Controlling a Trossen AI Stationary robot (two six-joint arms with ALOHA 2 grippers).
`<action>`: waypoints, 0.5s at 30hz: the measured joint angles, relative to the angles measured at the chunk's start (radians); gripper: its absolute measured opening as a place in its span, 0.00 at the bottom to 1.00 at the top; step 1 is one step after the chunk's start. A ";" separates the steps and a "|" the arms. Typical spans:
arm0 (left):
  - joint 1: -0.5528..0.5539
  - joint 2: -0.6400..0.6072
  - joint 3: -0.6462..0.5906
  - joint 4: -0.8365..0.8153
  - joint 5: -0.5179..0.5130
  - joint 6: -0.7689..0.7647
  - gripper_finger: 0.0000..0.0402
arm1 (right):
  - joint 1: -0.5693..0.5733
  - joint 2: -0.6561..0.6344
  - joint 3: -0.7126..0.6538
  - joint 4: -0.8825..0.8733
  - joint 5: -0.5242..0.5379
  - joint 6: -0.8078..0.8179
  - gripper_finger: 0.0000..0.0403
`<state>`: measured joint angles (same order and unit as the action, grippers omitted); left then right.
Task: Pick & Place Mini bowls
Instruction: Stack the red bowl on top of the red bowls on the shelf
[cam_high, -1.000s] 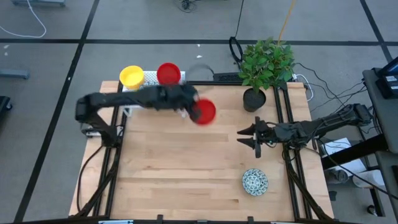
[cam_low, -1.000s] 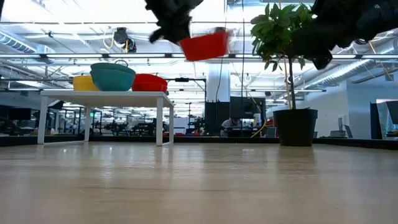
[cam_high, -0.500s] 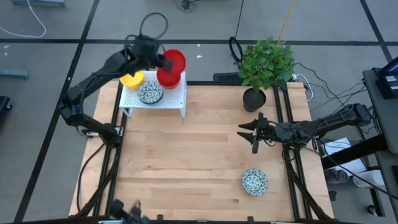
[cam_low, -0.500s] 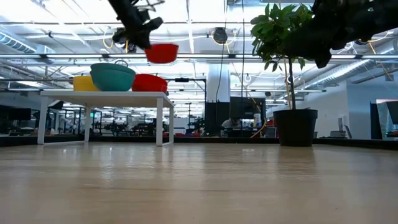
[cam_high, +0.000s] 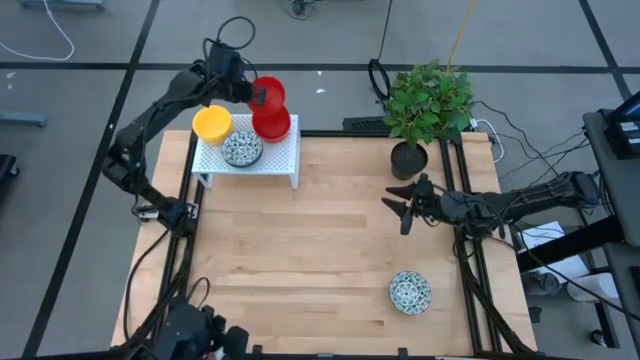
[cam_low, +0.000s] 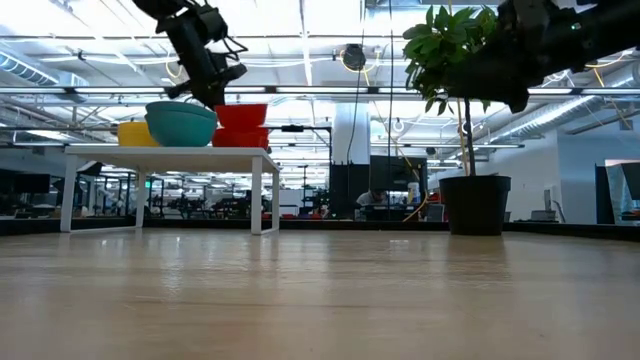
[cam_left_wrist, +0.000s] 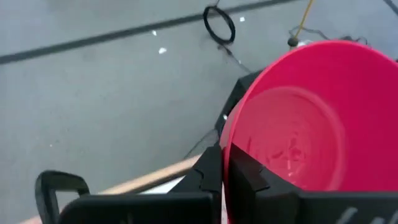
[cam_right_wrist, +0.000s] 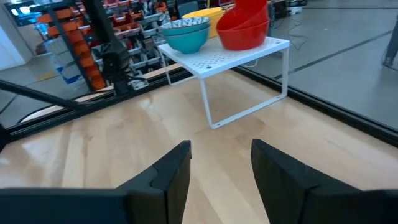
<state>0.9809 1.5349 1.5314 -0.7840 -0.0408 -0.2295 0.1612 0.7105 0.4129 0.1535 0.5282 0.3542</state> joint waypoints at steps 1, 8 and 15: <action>0.009 0.004 0.000 -0.003 0.013 0.000 0.02 | -0.007 0.000 0.000 0.000 0.000 0.000 0.39; 0.020 0.003 0.000 0.020 0.094 0.035 0.07 | -0.044 0.000 0.000 0.000 -0.002 0.000 0.39; 0.014 0.003 0.000 0.044 0.182 0.068 0.02 | -0.058 0.000 0.000 0.000 -0.004 0.000 0.39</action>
<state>0.9945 1.5375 1.5314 -0.7399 0.1412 -0.1619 0.1032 0.7105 0.4129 0.1533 0.5243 0.3542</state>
